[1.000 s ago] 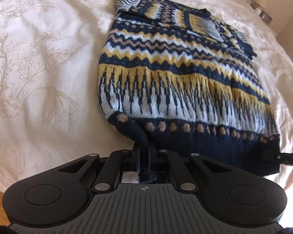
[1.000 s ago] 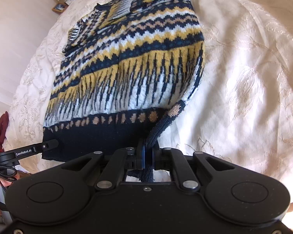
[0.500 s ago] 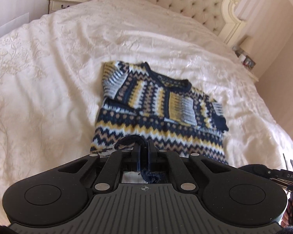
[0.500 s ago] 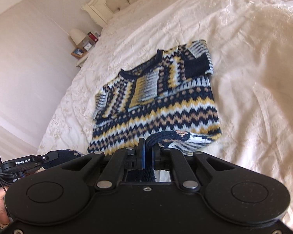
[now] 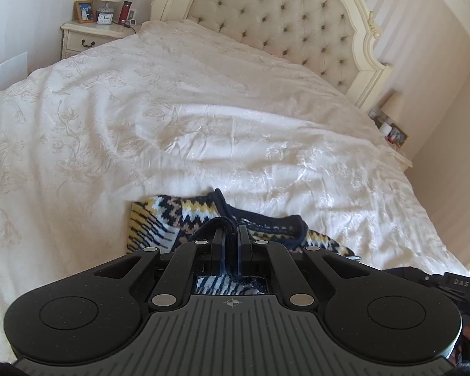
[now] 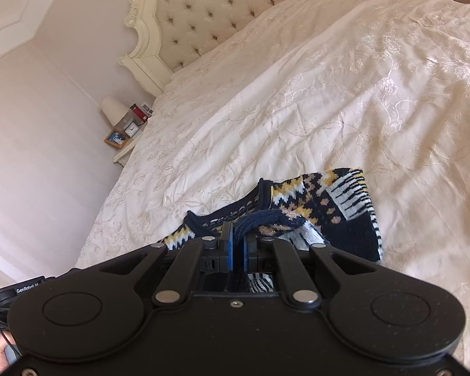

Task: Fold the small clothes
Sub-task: 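Lift the hem with both grippers and fold it toward the collar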

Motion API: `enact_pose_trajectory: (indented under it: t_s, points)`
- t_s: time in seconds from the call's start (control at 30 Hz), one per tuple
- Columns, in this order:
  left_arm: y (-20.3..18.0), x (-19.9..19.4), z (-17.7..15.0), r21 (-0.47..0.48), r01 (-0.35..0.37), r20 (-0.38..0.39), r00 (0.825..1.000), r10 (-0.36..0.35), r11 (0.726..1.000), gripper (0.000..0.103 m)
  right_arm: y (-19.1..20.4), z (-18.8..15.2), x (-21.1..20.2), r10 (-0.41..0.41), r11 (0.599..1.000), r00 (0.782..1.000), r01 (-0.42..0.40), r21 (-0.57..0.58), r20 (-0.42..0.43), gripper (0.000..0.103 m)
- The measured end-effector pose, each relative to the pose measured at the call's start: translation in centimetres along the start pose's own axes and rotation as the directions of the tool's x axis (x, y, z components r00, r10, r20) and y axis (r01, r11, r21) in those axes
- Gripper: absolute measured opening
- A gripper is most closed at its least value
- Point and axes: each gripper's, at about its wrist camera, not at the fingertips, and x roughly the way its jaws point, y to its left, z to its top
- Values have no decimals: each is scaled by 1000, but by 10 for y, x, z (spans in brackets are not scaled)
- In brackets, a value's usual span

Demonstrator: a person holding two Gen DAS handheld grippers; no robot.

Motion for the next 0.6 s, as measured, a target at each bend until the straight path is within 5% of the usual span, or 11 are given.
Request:
enact_pose_trajectory:
  t_s: [0.4, 0.6]
  points:
    - [25, 106, 19, 2, -97, -164, 982, 96, 995, 9, -23, 25, 115, -152, 987, 977, 159, 32, -148, 12]
    - [41, 139, 31, -12, -166, -183, 970, 161, 986, 10, -37, 31, 149, -196, 976, 962, 210, 51, -191, 22]
